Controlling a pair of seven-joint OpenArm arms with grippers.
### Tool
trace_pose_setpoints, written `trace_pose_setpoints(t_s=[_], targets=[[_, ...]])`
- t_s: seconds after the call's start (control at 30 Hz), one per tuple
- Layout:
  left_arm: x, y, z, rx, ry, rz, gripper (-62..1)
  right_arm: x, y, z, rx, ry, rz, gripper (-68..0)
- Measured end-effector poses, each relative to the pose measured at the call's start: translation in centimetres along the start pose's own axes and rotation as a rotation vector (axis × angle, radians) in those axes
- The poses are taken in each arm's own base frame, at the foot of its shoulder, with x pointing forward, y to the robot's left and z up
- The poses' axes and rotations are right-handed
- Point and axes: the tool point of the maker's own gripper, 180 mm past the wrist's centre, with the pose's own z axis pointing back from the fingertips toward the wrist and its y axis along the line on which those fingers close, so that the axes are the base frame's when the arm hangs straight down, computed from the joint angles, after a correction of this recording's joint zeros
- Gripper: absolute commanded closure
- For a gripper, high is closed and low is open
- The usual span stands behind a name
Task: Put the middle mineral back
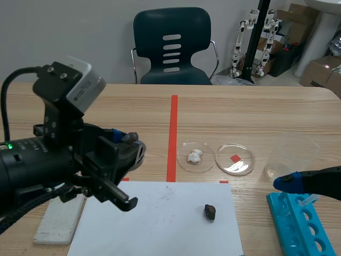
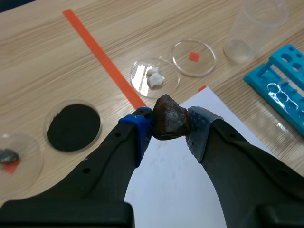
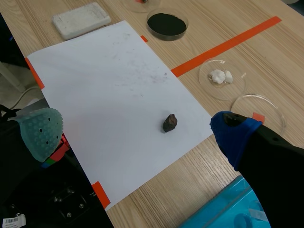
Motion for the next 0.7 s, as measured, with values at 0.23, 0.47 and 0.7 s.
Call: trace_pose_setpoints(t_s=[0.23, 0.47, 0.7], targets=[[-1.4, -0.4, -4.4, 0.002, 0.076, 0.072, -13.0, 0.0, 0.0, 0.0, 0.000, 0.000, 0.000, -67.9], [-6.3, 2.8, -7.7, 0.205, 0.319, 0.325, -13.0, 0.0, 0.0, 0.0, 0.000, 0.000, 0.000, -67.9], [-7.7, 3.8, -8.6, 0.266, 0.478, 0.452, -13.0, 0.0, 0.0, 0.0, 0.000, 0.000, 0.000, -67.9]])
